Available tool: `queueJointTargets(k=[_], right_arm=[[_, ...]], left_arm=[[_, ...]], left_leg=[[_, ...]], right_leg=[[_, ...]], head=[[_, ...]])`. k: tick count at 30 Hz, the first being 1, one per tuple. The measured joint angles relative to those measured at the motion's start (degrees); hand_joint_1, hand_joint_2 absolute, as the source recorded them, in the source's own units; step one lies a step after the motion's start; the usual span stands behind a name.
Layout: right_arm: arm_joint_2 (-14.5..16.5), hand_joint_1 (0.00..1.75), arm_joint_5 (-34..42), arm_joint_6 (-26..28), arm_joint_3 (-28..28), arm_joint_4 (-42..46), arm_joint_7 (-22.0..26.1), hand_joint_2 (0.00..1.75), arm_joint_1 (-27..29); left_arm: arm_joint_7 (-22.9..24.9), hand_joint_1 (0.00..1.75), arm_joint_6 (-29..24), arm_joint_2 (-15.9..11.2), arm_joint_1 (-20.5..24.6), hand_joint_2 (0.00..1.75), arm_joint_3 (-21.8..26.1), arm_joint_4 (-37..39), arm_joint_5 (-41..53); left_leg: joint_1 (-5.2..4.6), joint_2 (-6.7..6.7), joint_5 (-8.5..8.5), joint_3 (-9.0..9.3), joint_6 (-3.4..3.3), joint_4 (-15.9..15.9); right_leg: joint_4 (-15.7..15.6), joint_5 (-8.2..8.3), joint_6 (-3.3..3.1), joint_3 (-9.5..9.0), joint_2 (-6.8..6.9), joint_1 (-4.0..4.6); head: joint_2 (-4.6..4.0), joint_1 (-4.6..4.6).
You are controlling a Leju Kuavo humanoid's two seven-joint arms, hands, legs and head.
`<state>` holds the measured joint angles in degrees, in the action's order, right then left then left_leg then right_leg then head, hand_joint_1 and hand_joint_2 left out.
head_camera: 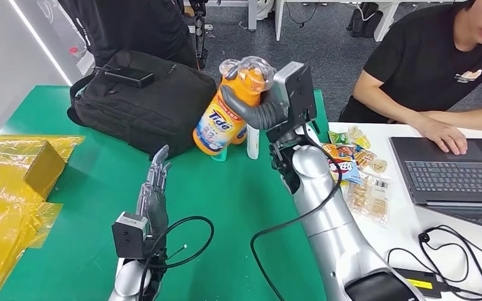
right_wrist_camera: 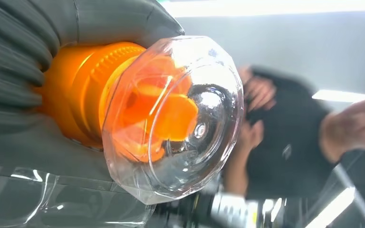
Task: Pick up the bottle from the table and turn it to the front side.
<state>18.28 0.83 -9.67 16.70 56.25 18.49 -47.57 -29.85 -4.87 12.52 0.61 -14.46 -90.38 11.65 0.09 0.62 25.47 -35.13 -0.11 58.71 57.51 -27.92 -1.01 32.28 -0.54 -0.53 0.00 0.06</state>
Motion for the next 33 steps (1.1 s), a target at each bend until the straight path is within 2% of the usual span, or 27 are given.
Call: queueJointTargets(k=[3, 11, 14, 18, 21, 25, 29, 33], right_arm=[[0.95, 1.75, 6.42, -2.77, 2.02, -2.58, -0.48, 1.75, -3.03], [1.38, 1.75, 8.83, -4.34, 4.30, -5.86, -0.53, 1.75, -5.48], [1.40, 1.75, 13.20, -5.84, 5.77, -6.47, -1.40, 1.75, -6.17], [1.48, 1.75, 23.94, -3.90, 12.05, -6.84, -3.45, 1.75, -7.56], [1.48, 1.75, 28.93, -1.73, 18.02, -7.33, -3.69, 1.75, -8.07], [1.46, 1.75, 31.13, -0.83, 23.91, -9.23, -3.40, 1.75, -8.34], [1.46, 1.75, 31.73, -1.12, 26.72, -11.77, -3.59, 1.75, -8.41], [1.46, 1.75, 29.65, 1.19, 29.83, -12.75, -4.28, 1.75, -8.88]], left_arm=[[-0.03, 0.00, 0.51, -0.77, 0.45, 0.00, -1.64, 0.00, 0.83], [-0.23, 0.00, 0.71, -1.97, 0.81, 0.00, -3.38, 0.00, 1.01], [-0.63, 0.00, 1.09, -2.16, 1.00, 0.00, -3.84, 0.00, 0.69], [-0.78, 0.00, 0.76, -1.91, 2.10, 0.00, -4.68, 0.23, -1.63], [-0.68, 0.00, -0.42, -1.44, 2.71, 0.00, -4.80, 0.51, -4.20], [-0.59, 0.00, -1.27, -1.05, 2.82, 0.00, -4.80, 1.40, -6.79], [-1.00, 0.00, -2.45, -0.97, 2.88, 0.00, -4.80, 2.94, -7.95], [-0.96, 0.00, -5.34, -0.76, 3.28, 0.00, -4.80, 3.92, -8.22]], left_leg=[[0.00, 0.01, 0.00, 0.00, 0.00, 0.00], [0.00, 0.03, 0.00, -0.03, -0.01, 0.01], [0.00, 0.04, 0.00, -0.04, -0.01, 0.03], [0.00, 0.02, 0.00, -0.04, -0.01, 0.03], [0.00, 0.03, 0.00, -0.04, 0.00, 0.03], [0.00, 0.03, 0.00, -0.04, 0.00, 0.02], [0.01, 0.02, 0.00, -0.04, 0.00, 0.02], [0.01, 0.02, 0.00, -0.05, 0.00, 0.02]], right_leg=[[0.00, -0.01, 0.00, 0.00, 0.01, 0.00], [-0.01, 0.00, 0.01, -0.01, 0.04, -0.03], [-0.01, 0.00, 0.02, -0.01, 0.05, -0.03], [-0.01, 0.00, 0.01, 0.00, 0.02, -0.02], [-0.01, -0.01, 0.01, 0.00, 0.03, -0.01], [-0.01, -0.02, 0.00, 0.01, 0.03, 0.00], [-0.01, -0.01, 0.00, 0.02, 0.03, 0.00], [-0.01, -0.01, 0.00, 0.01, 0.04, -0.01]], head=[[0.00, 0.01], [0.00, 0.00], [0.00, -0.01], [0.00, 0.01], [0.00, 0.00], [0.00, -0.01], [0.00, 0.01], [0.00, 0.00]])
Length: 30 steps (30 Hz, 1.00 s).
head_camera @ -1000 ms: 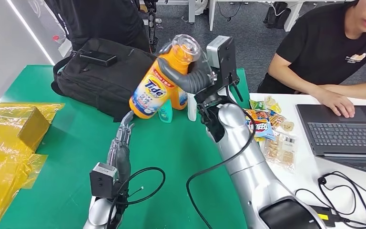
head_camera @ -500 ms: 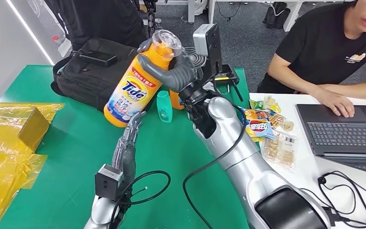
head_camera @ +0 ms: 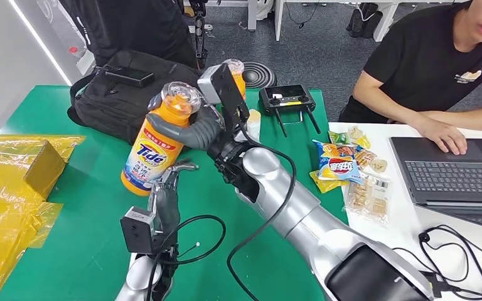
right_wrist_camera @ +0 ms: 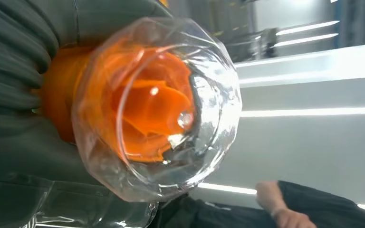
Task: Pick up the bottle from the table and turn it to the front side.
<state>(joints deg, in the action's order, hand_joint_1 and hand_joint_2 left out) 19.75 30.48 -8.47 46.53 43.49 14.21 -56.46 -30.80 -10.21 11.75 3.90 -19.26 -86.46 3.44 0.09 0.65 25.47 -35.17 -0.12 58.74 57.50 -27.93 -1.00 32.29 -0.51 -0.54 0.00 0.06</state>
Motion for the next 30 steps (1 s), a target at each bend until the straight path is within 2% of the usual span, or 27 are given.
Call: queueJointTargets(k=[5, 13, 16, 22, 26, 30], right_arm=[[0.01, 1.75, -2.82, 2.84, 2.59, -0.02, -0.41, 1.75, -0.49], [-0.01, 1.75, -6.47, 5.43, 3.58, 0.02, -0.32, 1.75, -0.95], [-0.01, 1.75, -12.73, 8.44, 3.34, 0.07, -0.26, 1.75, -1.48], [-0.01, 1.75, -21.67, 10.34, 0.76, 1.52, -1.00, 1.75, -1.91], [-0.01, 1.75, -32.10, 11.51, -3.04, 5.12, -1.56, 1.75, -1.47], [-0.01, 1.75, -38.34, 11.53, -7.22, 9.48, -2.61, 1.75, -0.61]], left_arm=[[0.42, 0.00, -1.10, 0.03, 0.24, 0.00, 0.02, 0.02, -0.21], [0.42, 0.00, -1.45, 0.02, 0.24, 0.00, 0.17, 0.01, -0.25], [0.42, 0.00, -1.91, -0.03, 0.07, 0.00, 0.43, -0.25, -0.25], [0.48, 0.00, -2.22, -0.31, -0.52, 0.00, 1.05, -1.32, -0.09], [0.84, 0.00, -1.71, -0.33, -1.49, 0.00, 1.80, -2.45, 0.38], [0.93, 0.00, -1.18, -0.36, -2.55, 0.00, 2.15, -3.48, 0.81]], left_leg=[[0.00, 0.01, 0.00, -0.01, 0.00, 0.00], [0.00, 0.01, 0.00, -0.02, 0.00, 0.00], [0.00, 0.01, 0.00, -0.01, 0.00, 0.00], [0.00, 0.01, 0.00, -0.01, 0.00, 0.00], [0.00, 0.01, 0.00, -0.02, 0.00, 0.00], [0.00, 0.01, 0.00, -0.02, 0.00, 0.00]], right_leg=[[0.00, 0.00, 0.00, 0.00, 0.01, 0.00], [-0.01, 0.00, 0.00, 0.00, 0.01, 0.00], [0.00, 0.00, 0.00, 0.00, 0.01, 0.01], [0.00, 0.00, 0.00, 0.00, 0.01, 0.00], [0.00, 0.00, 0.00, 0.00, 0.01, 0.00], [-0.01, 0.00, 0.00, 0.00, 0.02, 0.00]], head=[[0.00, 0.00], [0.00, 0.01], [0.00, 0.00], [0.00, 0.00], [0.00, -0.01], [0.00, -0.01]])
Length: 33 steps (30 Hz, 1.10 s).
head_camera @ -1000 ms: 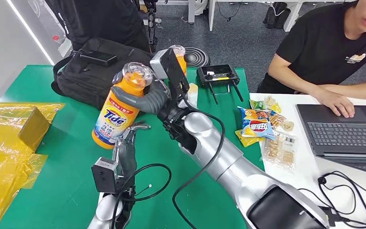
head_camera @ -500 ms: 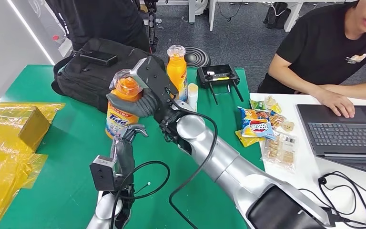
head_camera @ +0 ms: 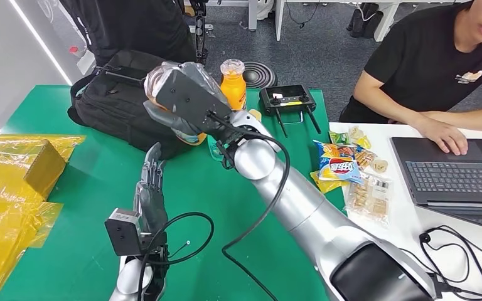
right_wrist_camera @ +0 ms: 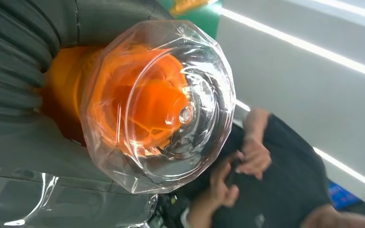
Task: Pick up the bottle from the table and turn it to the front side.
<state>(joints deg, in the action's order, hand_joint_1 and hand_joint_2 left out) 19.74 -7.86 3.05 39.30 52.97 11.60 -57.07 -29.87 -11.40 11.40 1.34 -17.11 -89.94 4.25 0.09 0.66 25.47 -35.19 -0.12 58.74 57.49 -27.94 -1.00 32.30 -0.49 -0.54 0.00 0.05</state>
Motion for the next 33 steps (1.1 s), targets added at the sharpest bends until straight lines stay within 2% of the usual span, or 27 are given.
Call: queueJointTargets(k=[6, 13, 25, 33], right_arm=[[-0.01, 1.75, -5.38, -0.53, -5.26, 5.04, -0.17, 1.75, 1.93], [-0.02, 1.75, -6.05, -1.73, -8.81, 7.49, 0.39, 1.75, 4.15], [-0.02, 1.75, -1.93, -2.94, -8.49, 7.84, 1.25, 1.75, 7.69], [0.00, 1.75, 2.22, -3.85, -5.00, 9.21, 1.21, 1.75, 10.20]], left_arm=[[-0.07, 0.00, 0.97, -0.03, -1.29, 0.00, 0.10, -0.33, 0.21], [-0.18, 0.00, 1.10, -0.01, -1.94, 0.00, 0.09, -0.51, 0.29], [-0.57, 0.00, -2.20, 0.01, -2.14, 0.00, 1.44, -0.75, 1.00], [-0.36, 0.00, -4.80, 0.11, -2.06, 0.00, 4.85, -2.27, 2.15]], left_leg=[[0.00, 0.00, 0.00, 0.01, 0.00, 0.00], [0.00, 0.00, 0.00, 0.01, 0.00, 0.00], [0.00, 0.01, 0.00, 0.00, 0.00, -0.01], [0.00, 0.01, 0.00, 0.00, 0.00, -0.01]], right_leg=[[0.00, 0.00, 0.00, -0.01, 0.01, 0.00], [0.00, 0.01, 0.00, 0.00, 0.00, 0.00], [0.00, 0.00, 0.00, -0.01, 0.01, 0.02], [0.00, 0.00, 0.00, -0.01, 0.02, 0.01]], head=[[0.00, 0.01], [0.00, 0.00], [0.00, 0.01], [0.00, 0.01]])
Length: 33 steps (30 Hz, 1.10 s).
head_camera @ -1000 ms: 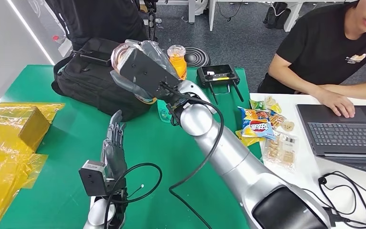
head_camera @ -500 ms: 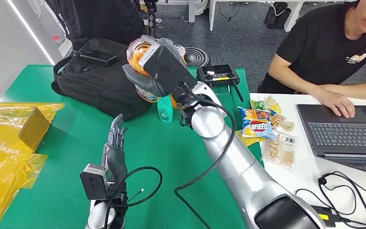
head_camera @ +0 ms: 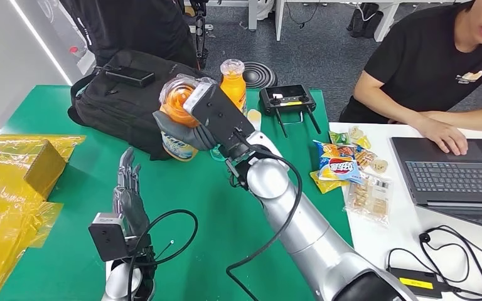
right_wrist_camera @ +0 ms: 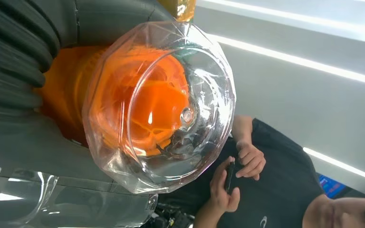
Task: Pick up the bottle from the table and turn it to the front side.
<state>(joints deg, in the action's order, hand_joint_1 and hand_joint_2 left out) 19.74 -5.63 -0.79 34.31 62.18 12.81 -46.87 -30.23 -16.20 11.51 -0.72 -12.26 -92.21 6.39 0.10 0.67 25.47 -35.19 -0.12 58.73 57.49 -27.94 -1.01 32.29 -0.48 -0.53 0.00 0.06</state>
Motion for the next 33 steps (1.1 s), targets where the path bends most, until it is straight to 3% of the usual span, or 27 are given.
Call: queueJointTargets(k=[23, 33], right_arm=[[0.02, 1.75, 1.95, -0.95, 3.80, 0.79, -0.68, 1.75, 3.48], [0.02, 1.75, 11.22, -4.38, 8.79, 0.33, 0.34, 1.75, 3.07]], left_arm=[[0.20, 0.00, -0.35, 2.07, -0.05, 0.00, 5.29, -1.27, 2.26], [0.44, 0.00, 0.37, 2.35, -0.09, 0.00, 6.19, -1.33, 2.89]], left_leg=[[0.00, 0.01, 0.00, 0.00, 0.00, 0.00], [0.00, 0.01, 0.00, 0.00, 0.00, 0.00]], right_leg=[[0.00, 0.00, 0.00, -0.01, 0.01, 0.00], [0.00, 0.00, 0.00, -0.01, 0.01, 0.00]], head=[[0.00, 0.00], [0.00, 0.00]])
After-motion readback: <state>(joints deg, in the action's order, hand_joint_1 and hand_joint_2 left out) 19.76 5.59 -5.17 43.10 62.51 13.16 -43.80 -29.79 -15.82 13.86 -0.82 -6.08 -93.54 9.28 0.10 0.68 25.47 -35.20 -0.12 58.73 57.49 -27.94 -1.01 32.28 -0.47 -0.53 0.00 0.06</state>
